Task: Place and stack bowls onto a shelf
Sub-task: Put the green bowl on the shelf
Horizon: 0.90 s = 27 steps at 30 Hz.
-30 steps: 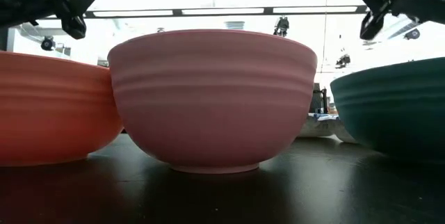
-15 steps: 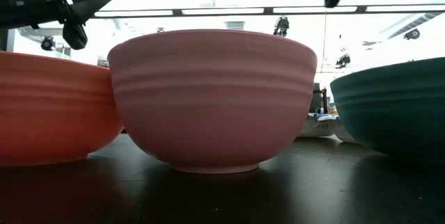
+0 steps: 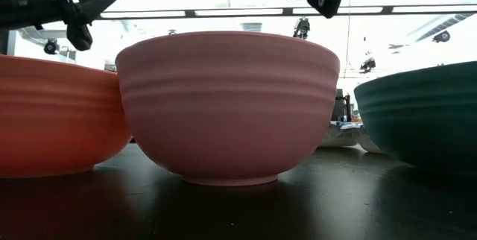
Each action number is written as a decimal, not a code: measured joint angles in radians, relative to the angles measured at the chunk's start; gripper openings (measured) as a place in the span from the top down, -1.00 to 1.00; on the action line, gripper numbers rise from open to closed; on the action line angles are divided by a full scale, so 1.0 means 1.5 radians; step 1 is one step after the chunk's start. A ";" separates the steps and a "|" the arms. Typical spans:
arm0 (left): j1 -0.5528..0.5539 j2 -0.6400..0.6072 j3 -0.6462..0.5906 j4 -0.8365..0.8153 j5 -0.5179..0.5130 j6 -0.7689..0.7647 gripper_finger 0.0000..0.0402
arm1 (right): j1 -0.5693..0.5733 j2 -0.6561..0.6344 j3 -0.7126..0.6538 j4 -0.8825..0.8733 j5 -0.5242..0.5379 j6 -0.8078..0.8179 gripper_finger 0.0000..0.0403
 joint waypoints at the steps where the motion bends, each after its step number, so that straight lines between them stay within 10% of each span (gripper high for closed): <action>1: 0.000 0.000 0.000 0.012 0.000 0.006 0.81 | 0.003 0.020 0.023 -0.034 -0.002 0.003 0.95; 17: 0.000 -0.001 0.066 0.001 0.000 0.194 0.81 | 0.027 0.296 0.243 -0.258 -0.145 -0.144 0.95; 27: 0.000 0.000 0.155 -0.221 0.001 0.173 0.81 | 0.122 0.311 0.269 -0.314 -0.053 -0.169 0.95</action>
